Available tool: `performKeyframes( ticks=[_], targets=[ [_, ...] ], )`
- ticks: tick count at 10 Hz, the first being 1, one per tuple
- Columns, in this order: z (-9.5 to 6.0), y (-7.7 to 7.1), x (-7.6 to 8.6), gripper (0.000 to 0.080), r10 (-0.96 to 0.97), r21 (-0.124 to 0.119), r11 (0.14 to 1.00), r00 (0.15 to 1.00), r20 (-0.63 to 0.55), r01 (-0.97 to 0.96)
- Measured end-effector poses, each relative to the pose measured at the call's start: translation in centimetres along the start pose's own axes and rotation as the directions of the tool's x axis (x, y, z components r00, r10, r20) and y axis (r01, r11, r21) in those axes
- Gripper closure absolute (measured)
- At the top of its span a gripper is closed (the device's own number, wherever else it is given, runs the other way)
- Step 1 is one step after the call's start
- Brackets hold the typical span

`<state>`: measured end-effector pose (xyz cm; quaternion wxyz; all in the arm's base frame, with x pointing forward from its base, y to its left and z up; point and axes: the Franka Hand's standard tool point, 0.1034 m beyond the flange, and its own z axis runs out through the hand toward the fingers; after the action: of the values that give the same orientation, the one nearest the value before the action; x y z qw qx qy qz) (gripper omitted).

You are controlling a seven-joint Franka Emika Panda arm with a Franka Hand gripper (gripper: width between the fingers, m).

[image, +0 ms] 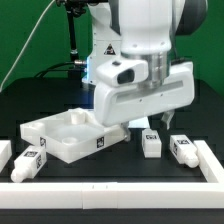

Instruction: Assemble one leg

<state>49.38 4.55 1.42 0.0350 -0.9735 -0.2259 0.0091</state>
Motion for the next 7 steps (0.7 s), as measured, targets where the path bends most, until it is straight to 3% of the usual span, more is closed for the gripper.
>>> performKeyframes(
  ticks=[2,5,7],
  targets=[
    [0.36,-0.25,-0.10,0.0150,0.005,0.004,1.000,1.000,0.007,-0.005],
    [0.42,-0.28,-0.13,0.0515,0.005,0.005,1.000,1.000,0.008,-0.005],
    [0.43,-0.29,-0.13,0.0515,0.005,0.005,1.000,1.000,0.008,-0.005]
  ],
)
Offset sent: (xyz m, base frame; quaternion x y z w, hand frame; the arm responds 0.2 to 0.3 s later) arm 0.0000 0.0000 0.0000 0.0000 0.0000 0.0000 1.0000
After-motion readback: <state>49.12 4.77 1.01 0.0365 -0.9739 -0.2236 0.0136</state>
